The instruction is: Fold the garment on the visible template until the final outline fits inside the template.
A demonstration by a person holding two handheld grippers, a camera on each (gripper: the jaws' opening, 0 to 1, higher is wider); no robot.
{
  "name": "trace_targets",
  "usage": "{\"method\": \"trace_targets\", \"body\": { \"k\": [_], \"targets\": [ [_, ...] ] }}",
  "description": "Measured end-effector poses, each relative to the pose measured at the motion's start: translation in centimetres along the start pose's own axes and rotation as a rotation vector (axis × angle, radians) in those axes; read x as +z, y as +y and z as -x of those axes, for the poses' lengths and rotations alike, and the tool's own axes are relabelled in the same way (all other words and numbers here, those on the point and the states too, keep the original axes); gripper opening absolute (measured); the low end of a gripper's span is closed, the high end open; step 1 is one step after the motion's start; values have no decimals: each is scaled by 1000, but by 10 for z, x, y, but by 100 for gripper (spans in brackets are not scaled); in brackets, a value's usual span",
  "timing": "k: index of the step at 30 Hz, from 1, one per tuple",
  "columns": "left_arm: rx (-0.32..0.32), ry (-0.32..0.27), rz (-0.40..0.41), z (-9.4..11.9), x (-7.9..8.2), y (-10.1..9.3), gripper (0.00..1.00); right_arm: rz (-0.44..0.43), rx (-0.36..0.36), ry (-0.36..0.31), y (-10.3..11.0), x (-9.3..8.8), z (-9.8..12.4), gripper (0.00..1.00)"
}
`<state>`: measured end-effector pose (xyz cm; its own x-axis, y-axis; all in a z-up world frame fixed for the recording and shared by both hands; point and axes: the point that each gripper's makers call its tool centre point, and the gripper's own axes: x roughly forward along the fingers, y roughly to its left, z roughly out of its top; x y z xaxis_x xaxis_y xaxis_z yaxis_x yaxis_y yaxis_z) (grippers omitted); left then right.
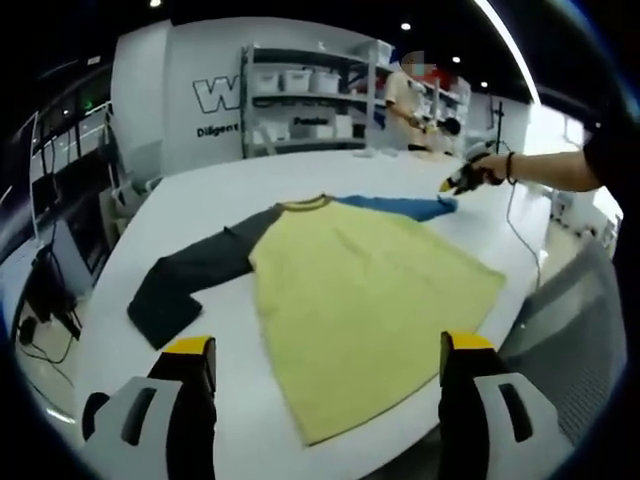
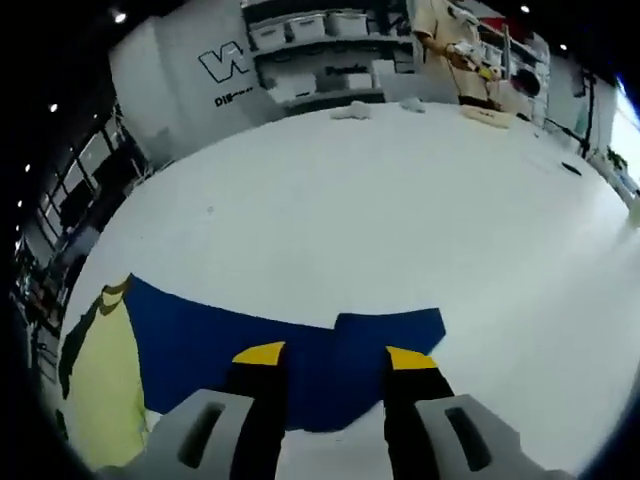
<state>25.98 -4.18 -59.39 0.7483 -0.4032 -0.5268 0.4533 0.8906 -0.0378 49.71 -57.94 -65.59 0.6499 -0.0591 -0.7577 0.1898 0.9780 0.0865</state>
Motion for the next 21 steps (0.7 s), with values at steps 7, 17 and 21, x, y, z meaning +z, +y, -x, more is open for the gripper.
{"method": "trace_targets", "body": {
  "k": [7,17,21],
  "targets": [
    [-3,4,-17,0,0,-2,89,89,-34,26,-4,-1,-20,29],
    [-2,23,-13,-2,-3,0,88,135,-75,31,-13,-3,-27,13],
    [-1,28,-12,-2,-4,1,88,188,-101,20,-14,-4,-23,0]
  ]
}}
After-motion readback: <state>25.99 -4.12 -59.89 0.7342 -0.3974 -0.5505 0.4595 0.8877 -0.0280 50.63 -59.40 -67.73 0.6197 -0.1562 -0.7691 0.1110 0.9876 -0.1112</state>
